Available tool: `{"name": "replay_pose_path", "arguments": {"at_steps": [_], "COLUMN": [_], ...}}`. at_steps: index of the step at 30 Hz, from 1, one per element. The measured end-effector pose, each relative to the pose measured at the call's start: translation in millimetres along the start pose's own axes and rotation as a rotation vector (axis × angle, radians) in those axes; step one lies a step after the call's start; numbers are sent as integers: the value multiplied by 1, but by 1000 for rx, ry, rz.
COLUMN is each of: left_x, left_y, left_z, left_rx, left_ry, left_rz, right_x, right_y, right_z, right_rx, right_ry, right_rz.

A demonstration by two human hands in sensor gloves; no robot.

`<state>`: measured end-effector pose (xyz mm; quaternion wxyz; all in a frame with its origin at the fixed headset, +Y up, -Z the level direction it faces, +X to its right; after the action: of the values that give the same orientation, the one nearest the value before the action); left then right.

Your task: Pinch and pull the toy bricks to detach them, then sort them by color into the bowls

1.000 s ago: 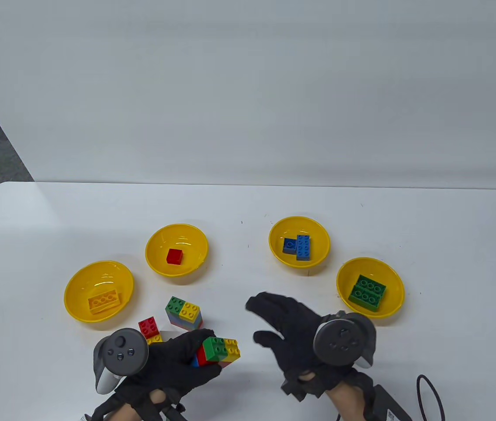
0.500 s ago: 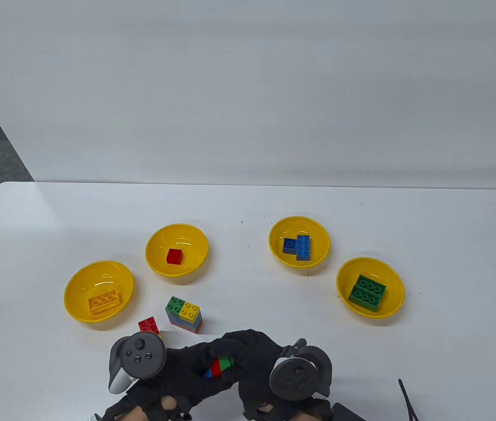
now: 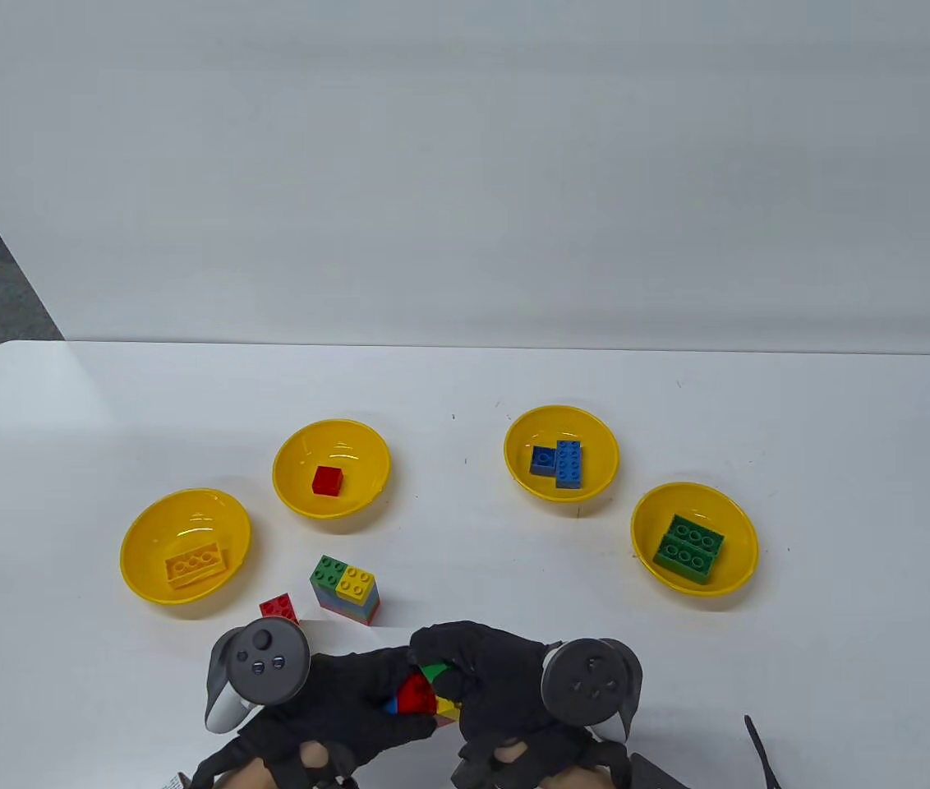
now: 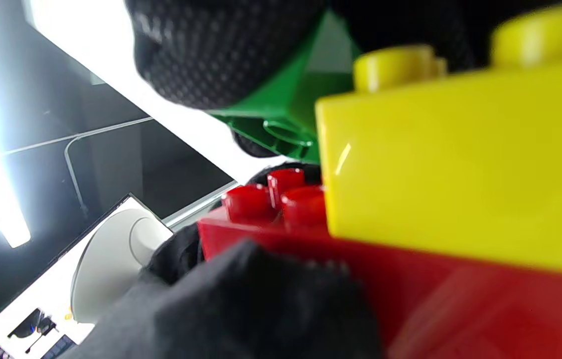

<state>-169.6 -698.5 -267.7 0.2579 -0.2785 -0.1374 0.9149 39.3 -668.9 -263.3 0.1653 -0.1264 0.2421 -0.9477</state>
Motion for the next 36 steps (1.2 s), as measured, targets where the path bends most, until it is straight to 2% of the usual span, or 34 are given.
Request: {"name": "replay_pose_path", "arguments": {"at_steps": [2,5,7,9,10,11,12,13,16,17,19,24,27,32,36], "left_x": [0,-1,-1,1,2,3,4,5,8,9,11,12,13,17,22], "left_y": [2,0,-1,0,1,2,3,4,6,7,8,12,13,16,18], "left_z": [0,2,3,3,3,2,3,3,4,4,4,4,4,6,8], "left_rx": [0,-6,-16,-17,-15,-14,-12,-8,-4,-3,0,13,18,24,29], "left_ry": [-19,5,20,-5,-8,-22,-29,-34,-55,-65,-80,-97,-113,-146,-187], "left_rz": [-9,-34,-59,-46,-39,-26,-17,-9,-1,7,18,25,32,46,72], "right_x": [-4,-33,-77,-112,-120,-144,-151,-170,-195,-207,-217,-231,-233,-236,-248], "right_y": [5,0,-5,-3,0,9,13,25,53,74,102,149,162,167,137], "right_z": [-3,-10,-24,-36,-40,-50,-54,-61,-69,-72,-72,-62,-58,-58,-54], "right_rx": [46,12,-30,-25,-14,41,63,136,244,313,442,570,596,614,503], "right_ry": [-20,99,220,293,302,312,312,301,274,227,149,172,185,198,367], "right_rz": [-50,-29,148,283,318,430,466,567,692,749,784,836,832,833,807]}}
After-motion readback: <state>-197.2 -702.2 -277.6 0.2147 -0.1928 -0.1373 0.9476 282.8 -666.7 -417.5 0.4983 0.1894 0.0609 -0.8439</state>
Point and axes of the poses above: the tracker on the back of each hand, its own y axis roughly to the little-finger side, its own z axis roughly from the fingertips to the wrist, x = y × z, the point moved 2 cm from there along -z, roughly from the wrist to the fingertips, and after that the axes turned 1 degree about -x, right-handed, at the moved point
